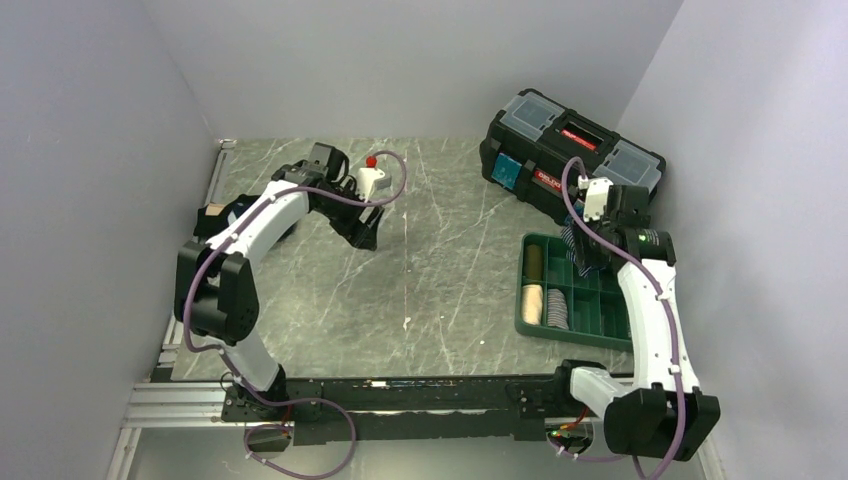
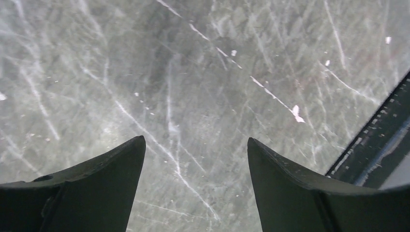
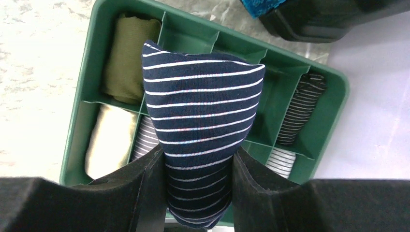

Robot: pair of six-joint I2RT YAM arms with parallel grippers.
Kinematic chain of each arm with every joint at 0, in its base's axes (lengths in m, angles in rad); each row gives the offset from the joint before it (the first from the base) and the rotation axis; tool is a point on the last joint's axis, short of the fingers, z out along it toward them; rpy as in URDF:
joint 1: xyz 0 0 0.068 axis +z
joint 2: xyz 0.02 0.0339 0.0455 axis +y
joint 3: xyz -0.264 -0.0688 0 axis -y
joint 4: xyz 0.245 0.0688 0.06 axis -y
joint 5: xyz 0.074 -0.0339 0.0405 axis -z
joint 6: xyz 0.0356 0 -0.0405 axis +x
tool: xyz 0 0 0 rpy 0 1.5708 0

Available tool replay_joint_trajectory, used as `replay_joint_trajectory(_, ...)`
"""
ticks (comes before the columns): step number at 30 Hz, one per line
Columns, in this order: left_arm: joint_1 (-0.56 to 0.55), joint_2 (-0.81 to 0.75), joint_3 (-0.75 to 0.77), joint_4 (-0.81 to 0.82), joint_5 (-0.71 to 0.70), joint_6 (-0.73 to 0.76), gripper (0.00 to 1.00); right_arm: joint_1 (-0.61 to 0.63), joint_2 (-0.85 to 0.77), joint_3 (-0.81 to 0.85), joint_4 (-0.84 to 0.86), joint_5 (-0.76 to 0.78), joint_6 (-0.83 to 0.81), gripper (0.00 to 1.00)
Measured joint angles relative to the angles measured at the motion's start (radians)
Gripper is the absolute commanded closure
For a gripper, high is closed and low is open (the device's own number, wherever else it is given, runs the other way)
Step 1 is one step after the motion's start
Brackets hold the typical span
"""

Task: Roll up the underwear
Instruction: Place the underwear in the storage box.

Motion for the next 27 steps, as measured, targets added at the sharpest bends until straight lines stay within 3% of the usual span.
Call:
replay_joint_trajectory(11, 0.001, -0.085, -0.063, 0.090, -0.148, -0.021, 0.11, -0.061, 0.050, -0.029, 0.024, -0.097, 0.061, 1.00)
replay_joint_trajectory(27, 0.002, -0.087, -0.063, 0.100, -0.206, -0.021, 0.11, -0.053, 0.268, -0.037, 0.070, -0.049, 0.123, 1.00)
